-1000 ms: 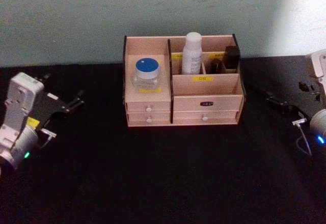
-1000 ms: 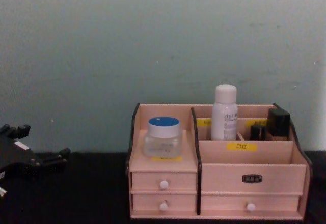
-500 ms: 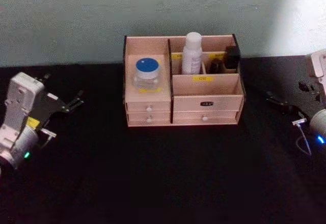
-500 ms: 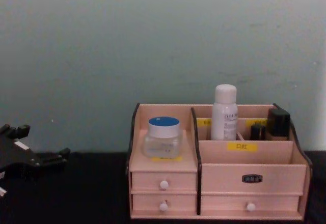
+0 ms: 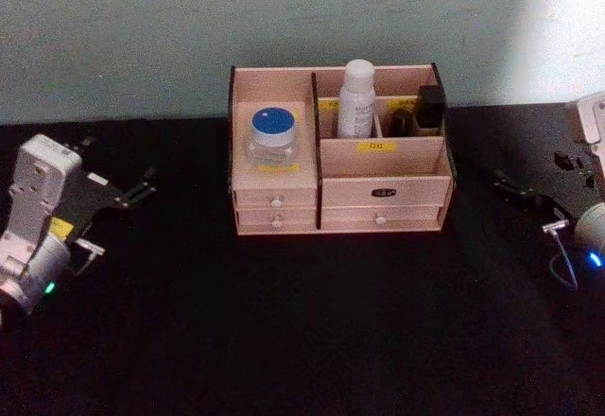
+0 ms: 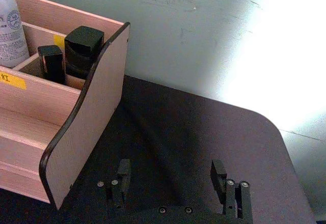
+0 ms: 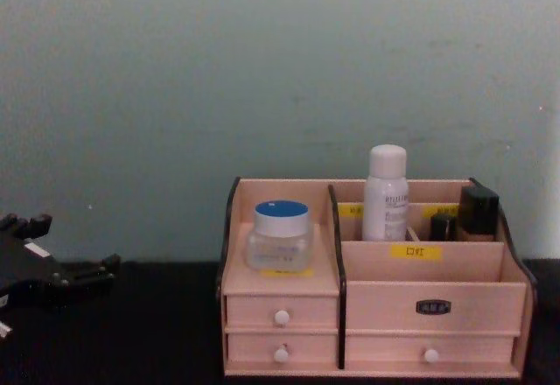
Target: Pick up the facial cleanser and watermelon frost from the table and place them into the tiered storage box.
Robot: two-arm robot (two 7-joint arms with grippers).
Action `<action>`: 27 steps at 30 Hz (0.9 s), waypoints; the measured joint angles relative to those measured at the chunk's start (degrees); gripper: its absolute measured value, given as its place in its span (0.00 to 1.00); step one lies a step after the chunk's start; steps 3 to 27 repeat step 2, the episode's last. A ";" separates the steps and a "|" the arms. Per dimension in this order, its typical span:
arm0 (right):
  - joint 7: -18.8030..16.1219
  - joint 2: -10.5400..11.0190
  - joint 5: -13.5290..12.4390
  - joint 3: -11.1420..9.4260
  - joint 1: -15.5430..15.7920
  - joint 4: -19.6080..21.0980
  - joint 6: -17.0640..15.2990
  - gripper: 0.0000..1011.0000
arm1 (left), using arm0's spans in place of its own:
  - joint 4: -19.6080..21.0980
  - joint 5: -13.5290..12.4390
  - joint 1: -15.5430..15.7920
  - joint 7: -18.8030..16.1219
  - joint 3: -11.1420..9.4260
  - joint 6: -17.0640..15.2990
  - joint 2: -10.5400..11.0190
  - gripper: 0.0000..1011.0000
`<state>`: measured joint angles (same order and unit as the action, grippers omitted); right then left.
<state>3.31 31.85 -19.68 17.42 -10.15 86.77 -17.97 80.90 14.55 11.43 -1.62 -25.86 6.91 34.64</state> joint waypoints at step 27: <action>0.00 0.00 0.00 0.00 0.00 0.00 0.00 0.99 | 0.00 0.00 0.00 0.00 0.00 0.00 0.00 0.99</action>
